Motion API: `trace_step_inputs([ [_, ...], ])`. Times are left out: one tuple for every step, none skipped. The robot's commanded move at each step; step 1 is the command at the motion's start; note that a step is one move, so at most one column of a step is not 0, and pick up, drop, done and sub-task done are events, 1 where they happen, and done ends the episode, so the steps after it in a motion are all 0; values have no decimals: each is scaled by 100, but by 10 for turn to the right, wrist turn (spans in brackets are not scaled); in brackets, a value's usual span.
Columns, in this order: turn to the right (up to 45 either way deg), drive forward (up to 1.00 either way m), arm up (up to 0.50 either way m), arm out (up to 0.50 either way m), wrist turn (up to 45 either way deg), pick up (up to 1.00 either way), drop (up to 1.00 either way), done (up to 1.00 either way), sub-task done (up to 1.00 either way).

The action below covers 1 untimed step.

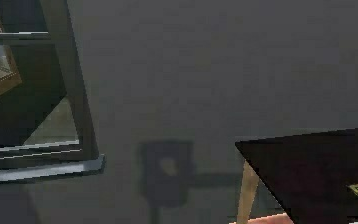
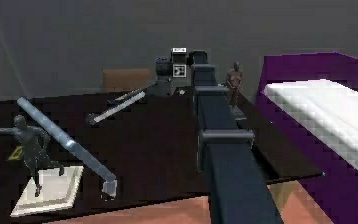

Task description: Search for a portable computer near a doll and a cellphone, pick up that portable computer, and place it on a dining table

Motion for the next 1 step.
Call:
trace_step_inputs([
  [0, 0, 0, 0, 0, 0, 0, 100, 0],
])
